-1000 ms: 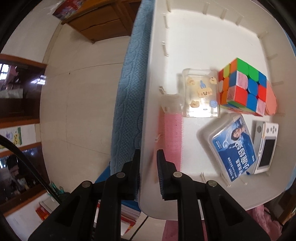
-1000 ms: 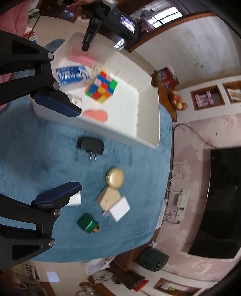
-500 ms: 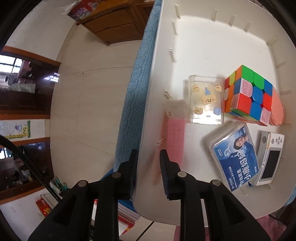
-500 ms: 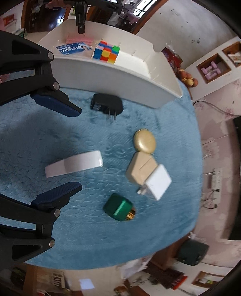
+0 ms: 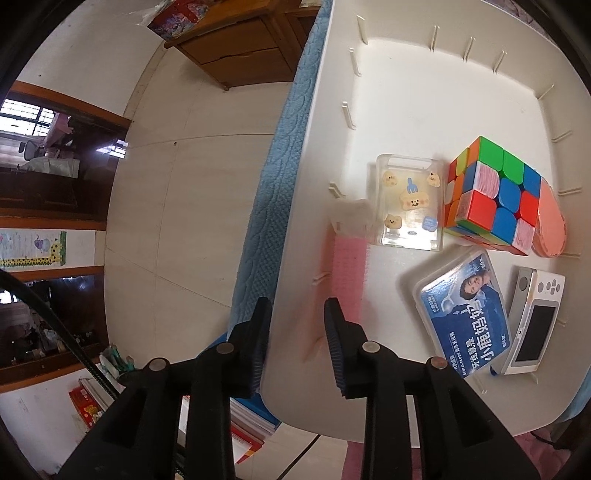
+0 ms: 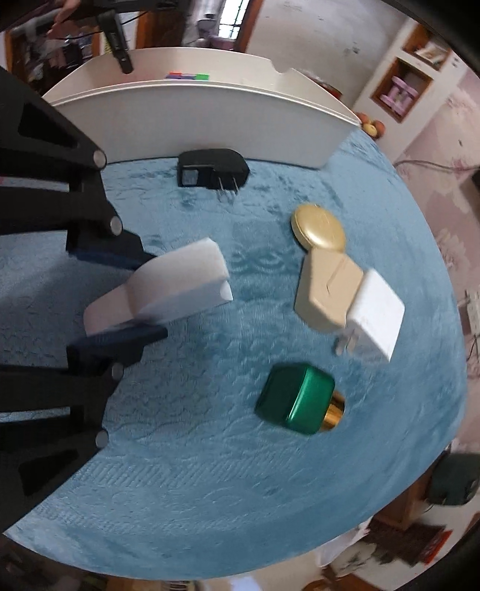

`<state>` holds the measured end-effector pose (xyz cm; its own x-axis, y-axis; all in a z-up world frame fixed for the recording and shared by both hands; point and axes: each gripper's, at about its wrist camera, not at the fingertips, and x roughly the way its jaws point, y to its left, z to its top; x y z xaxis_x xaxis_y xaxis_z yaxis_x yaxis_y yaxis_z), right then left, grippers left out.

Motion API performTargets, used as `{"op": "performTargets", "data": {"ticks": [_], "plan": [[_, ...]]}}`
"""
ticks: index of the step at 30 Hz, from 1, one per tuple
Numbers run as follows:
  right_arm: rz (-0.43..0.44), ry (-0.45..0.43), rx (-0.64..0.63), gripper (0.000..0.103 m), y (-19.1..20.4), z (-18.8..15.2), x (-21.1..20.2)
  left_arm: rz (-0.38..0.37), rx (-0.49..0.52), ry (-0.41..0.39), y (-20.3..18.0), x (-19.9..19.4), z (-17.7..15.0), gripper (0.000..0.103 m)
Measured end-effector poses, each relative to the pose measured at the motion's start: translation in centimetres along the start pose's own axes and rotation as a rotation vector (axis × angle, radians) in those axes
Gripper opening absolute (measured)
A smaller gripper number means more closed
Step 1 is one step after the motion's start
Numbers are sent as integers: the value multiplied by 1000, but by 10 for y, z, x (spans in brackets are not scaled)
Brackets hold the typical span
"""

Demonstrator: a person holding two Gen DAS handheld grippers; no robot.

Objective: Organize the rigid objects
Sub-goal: 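Carry the white tape roll into the tray and release it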

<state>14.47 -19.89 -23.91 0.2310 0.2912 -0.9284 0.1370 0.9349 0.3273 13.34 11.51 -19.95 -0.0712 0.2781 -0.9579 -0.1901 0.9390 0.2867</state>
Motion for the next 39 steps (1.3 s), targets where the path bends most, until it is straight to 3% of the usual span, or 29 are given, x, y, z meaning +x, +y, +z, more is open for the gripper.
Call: {"op": "performTargets", "data": {"ticks": [4, 19, 24, 31, 39], "plan": [[4, 9, 31, 21, -5, -3, -2, 3, 18, -3, 0, -1, -1, 32], [-13, 36, 196, 20, 4, -23, -6, -74, 131, -19, 5, -2, -1, 32], [8, -1, 292, 20, 9, -33, -17, -125, 164, -27, 12, -2, -2, 28], [20, -84, 361, 20, 27, -41, -45, -167, 225, -24, 21, -2, -2, 11], [93, -167, 394, 20, 64, -44, -69, -263, 257, 1, 33, 5, 1, 7]]}}
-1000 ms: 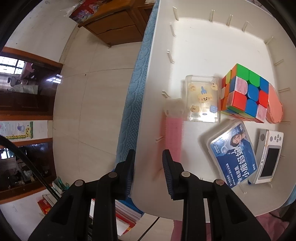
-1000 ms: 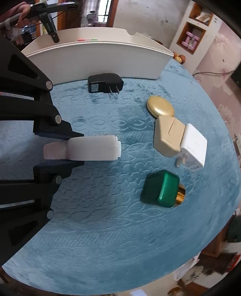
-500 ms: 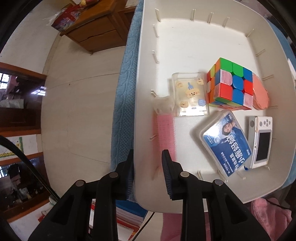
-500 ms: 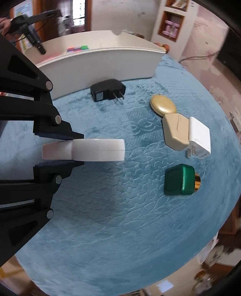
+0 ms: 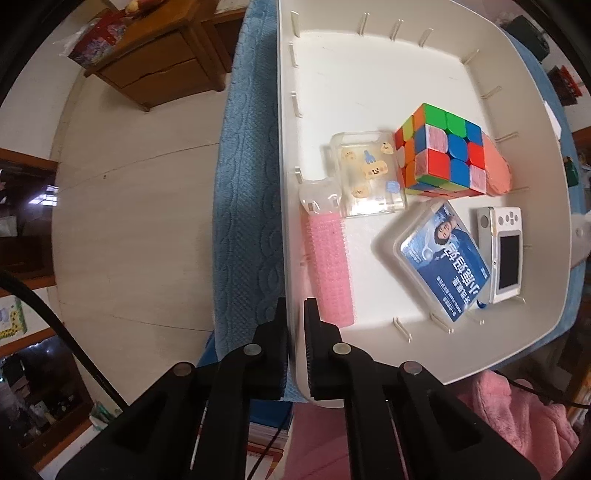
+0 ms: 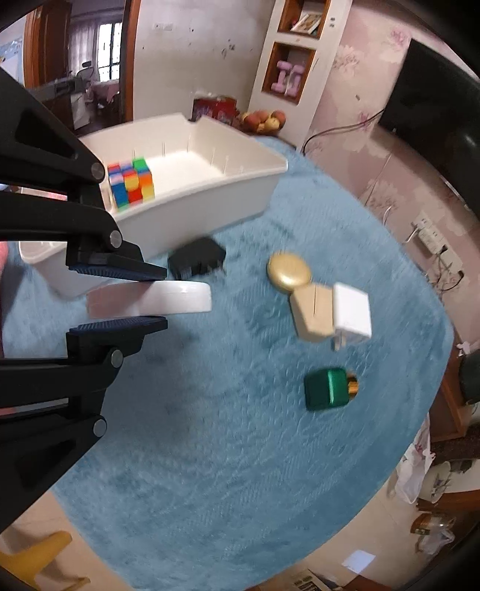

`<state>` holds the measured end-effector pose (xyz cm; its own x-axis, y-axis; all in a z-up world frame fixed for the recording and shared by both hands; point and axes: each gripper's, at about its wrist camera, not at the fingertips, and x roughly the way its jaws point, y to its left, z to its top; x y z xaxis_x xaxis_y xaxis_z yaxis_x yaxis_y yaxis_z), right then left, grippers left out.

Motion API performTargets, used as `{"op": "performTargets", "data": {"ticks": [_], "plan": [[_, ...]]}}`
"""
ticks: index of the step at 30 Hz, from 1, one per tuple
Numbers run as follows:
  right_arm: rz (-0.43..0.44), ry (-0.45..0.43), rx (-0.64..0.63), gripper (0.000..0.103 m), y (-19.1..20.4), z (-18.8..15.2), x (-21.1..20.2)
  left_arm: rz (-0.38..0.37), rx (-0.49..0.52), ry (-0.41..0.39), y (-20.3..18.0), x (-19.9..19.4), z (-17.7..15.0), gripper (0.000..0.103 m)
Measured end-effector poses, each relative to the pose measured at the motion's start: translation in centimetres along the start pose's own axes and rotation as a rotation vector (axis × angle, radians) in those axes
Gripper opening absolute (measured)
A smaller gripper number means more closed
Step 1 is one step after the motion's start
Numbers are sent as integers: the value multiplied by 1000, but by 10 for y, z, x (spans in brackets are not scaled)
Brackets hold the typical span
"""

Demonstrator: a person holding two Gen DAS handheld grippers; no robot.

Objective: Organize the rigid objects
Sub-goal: 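Carry the white tape roll into the tray and release it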

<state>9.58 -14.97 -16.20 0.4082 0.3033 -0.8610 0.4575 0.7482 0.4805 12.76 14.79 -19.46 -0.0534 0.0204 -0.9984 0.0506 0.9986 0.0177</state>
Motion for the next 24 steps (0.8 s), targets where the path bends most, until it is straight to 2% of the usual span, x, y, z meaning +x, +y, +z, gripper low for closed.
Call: {"op": "performTargets", "data": {"ticks": [8, 15, 24], "plan": [[61, -51, -34, 20, 38, -16, -20, -66, 43, 19, 6, 7, -2, 7], [139, -60, -34, 20, 59, -33, -28, -101, 96, 22, 14, 12, 1, 7], [99, -53, -174, 20, 99, -58, -26, -90, 171, 4, 7, 11, 2, 7]]}}
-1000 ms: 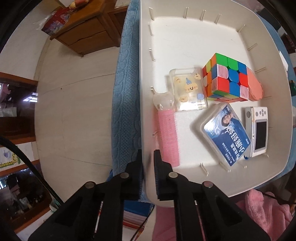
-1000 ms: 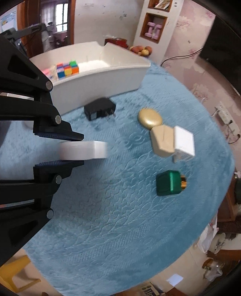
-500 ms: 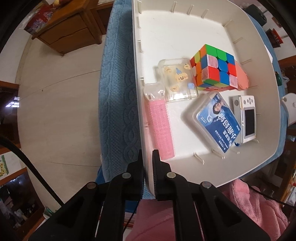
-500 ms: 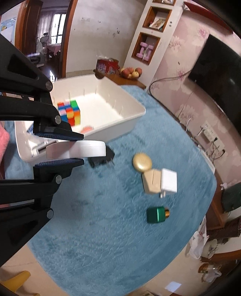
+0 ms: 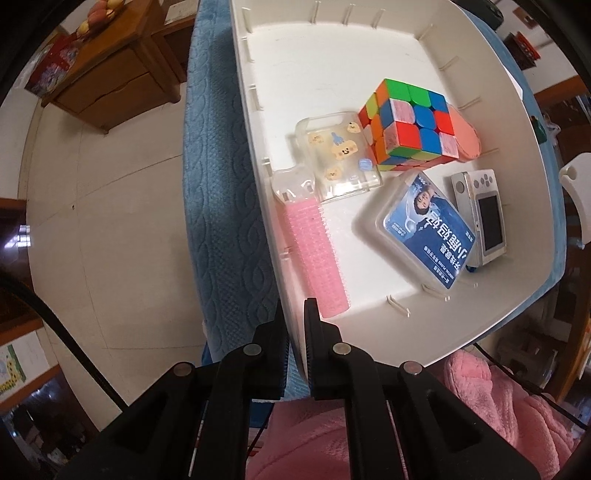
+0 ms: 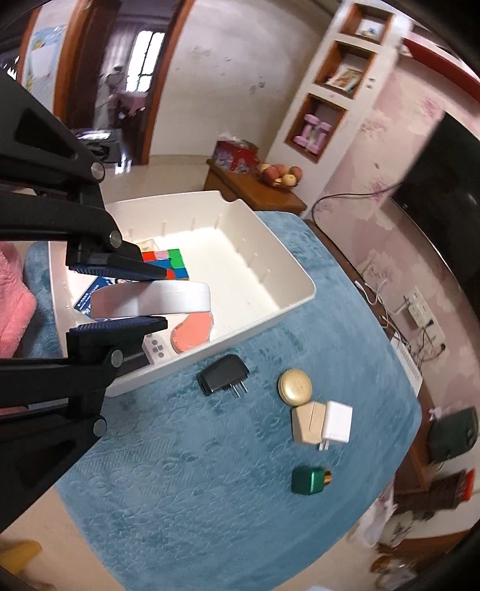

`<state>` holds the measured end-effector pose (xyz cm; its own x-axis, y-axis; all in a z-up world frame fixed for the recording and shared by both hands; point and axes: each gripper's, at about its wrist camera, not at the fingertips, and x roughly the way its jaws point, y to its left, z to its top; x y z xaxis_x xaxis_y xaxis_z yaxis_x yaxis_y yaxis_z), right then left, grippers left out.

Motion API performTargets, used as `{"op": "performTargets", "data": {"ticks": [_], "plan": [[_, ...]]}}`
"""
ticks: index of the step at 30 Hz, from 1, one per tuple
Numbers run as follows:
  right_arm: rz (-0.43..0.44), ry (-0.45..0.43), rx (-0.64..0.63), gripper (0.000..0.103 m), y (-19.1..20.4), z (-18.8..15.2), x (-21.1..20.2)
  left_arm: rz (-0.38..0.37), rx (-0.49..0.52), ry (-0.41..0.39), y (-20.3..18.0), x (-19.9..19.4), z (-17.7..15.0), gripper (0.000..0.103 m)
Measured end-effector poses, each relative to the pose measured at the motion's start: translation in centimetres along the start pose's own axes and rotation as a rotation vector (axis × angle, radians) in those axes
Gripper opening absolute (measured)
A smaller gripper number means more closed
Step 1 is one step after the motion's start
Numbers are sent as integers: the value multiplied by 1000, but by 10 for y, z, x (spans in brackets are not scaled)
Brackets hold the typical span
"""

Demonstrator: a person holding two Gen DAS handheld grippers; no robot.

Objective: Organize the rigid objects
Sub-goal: 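Carry the white tape roll into the tray and release it, then move the right gripper to the black charger and grasp it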

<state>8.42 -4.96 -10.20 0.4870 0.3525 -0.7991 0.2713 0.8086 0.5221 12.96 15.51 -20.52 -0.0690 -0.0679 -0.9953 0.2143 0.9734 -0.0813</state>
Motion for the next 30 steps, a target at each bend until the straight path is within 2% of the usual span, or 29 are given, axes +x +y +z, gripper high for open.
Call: {"op": "performTargets", "data": {"ticks": [8, 14, 15, 23, 30], "plan": [[-2, 0, -74, 23, 15, -11, 1, -6, 18, -11, -5, -1, 0, 7], [-54, -31, -179, 24, 23, -8, -7, -13, 4, -11, -2, -1, -2, 8], [-62, -31, -202, 27, 24, -8, -8, -12, -1, -12, -2, -1, -2, 8], [-123, -28, -490, 52, 34, -7, -12, -8, -58, -13, 1, -2, -3, 8], [-181, 48, -791, 56, 24, 0, -7, -33, -144, -19, 11, -3, -7, 8]]}}
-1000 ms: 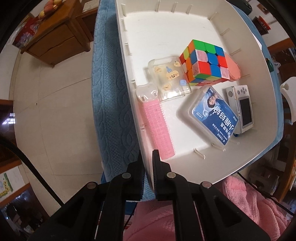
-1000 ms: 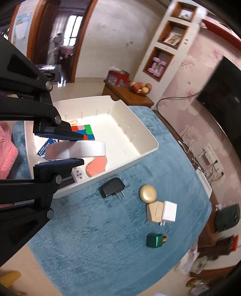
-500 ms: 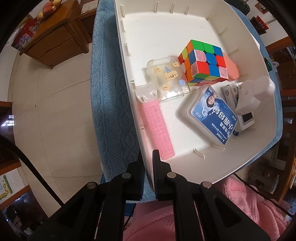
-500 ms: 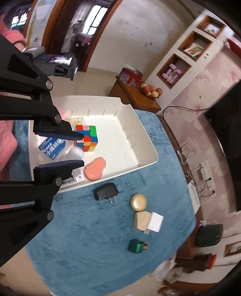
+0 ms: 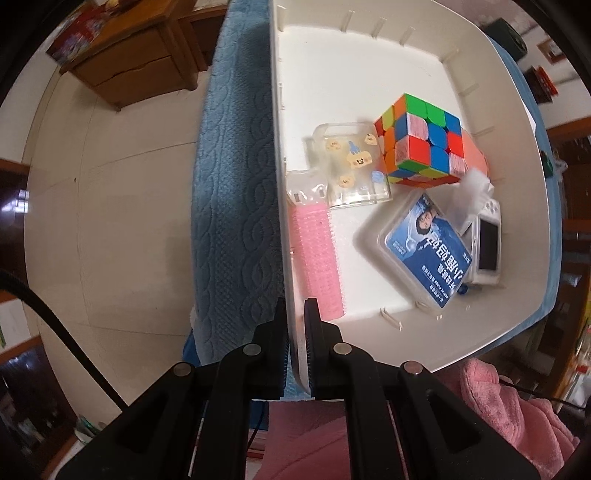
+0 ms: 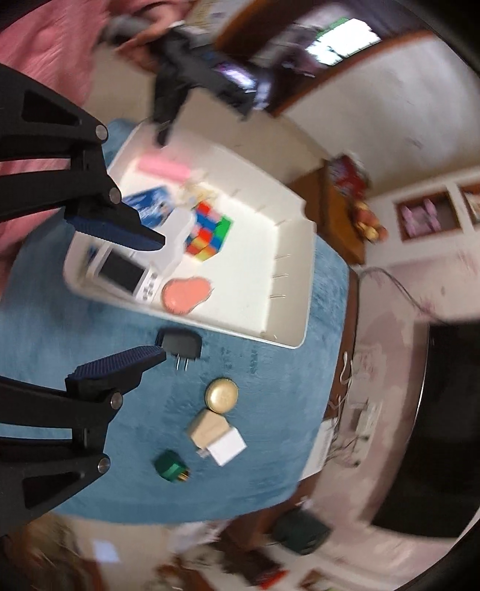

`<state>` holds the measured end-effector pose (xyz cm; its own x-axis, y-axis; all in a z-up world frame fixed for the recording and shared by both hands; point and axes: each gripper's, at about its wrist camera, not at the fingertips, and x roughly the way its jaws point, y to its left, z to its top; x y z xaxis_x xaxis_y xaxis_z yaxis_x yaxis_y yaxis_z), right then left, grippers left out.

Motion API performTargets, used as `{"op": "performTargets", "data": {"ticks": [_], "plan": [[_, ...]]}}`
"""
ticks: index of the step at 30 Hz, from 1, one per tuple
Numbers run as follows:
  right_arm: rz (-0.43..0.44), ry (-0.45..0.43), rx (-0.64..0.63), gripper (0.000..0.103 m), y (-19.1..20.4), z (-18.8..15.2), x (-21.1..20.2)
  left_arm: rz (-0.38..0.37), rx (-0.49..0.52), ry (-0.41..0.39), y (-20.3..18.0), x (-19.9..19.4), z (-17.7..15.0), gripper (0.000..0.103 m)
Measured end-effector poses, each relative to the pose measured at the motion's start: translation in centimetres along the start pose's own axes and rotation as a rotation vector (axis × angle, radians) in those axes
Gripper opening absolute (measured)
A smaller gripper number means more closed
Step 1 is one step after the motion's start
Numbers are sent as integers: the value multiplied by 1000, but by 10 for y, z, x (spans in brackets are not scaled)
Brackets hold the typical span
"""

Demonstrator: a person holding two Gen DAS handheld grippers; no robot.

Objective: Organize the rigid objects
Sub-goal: 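Move the right gripper to the black charger and grasp it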

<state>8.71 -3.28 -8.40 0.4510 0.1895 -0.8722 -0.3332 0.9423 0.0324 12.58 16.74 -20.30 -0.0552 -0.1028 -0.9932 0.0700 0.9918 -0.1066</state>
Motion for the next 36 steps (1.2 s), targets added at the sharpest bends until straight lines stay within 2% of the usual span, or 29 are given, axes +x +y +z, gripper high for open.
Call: {"op": "performTargets", "data": {"ticks": [5, 9, 15, 27, 36], "plan": [[10, 24, -152, 61, -24, 1, 9, 19, -32, -9, 1, -1, -2, 8], [26, 48, -224, 62, -45, 5, 25, 23, -62, -5, 2, 0, -1, 8], [86, 73, -370, 65, -60, 11, 55, 49, -81, -4, -5, -2, -1, 8], [196, 126, -683, 65, -60, 9, 121, 125, -82, -7, -20, -1, 7, 8], [235, 139, -839, 65, -53, 3, 153, 179, -94, -2, -30, -1, 16, 9]]}}
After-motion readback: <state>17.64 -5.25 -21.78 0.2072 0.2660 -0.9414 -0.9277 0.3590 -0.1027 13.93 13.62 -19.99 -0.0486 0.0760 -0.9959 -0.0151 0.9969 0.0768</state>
